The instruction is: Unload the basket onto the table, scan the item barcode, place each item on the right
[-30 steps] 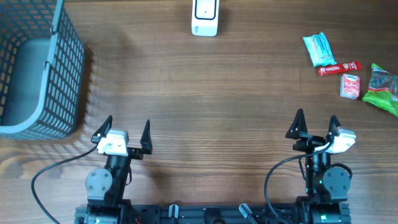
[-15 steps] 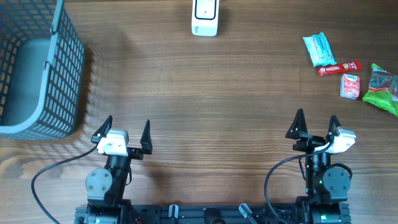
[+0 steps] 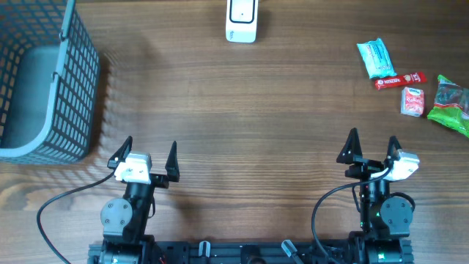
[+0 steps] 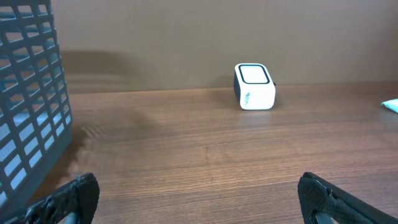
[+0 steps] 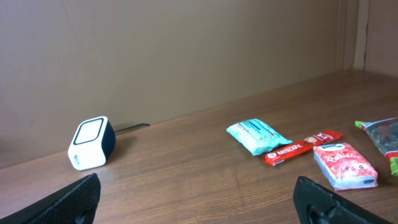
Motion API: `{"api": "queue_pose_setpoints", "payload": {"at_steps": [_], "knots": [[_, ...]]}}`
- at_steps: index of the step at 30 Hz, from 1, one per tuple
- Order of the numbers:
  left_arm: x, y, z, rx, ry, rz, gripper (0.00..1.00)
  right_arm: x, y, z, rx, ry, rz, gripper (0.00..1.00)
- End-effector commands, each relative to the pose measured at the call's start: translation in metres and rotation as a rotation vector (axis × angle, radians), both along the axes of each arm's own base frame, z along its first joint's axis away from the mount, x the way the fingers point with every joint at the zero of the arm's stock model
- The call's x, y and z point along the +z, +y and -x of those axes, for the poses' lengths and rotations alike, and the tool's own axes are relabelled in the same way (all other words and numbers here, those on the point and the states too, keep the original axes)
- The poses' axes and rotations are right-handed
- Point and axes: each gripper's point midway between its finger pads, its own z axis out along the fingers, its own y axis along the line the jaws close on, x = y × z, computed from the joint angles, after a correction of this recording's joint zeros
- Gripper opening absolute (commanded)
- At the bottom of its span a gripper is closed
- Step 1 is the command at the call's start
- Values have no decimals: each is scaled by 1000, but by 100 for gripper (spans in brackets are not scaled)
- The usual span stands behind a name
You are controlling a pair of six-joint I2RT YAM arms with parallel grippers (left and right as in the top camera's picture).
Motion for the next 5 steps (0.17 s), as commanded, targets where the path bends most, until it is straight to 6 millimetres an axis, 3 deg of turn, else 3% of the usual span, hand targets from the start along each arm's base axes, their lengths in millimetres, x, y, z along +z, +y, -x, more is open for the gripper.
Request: {"api": "queue_pose_setpoints", "payload": {"at_steps": [1, 5], "knots": [[-4, 1, -1, 7, 6, 4, 100, 2, 2, 0, 16, -7, 17, 100], [-4, 1, -1, 7, 6, 4, 100, 2, 2, 0, 16, -7, 17, 100]]}}
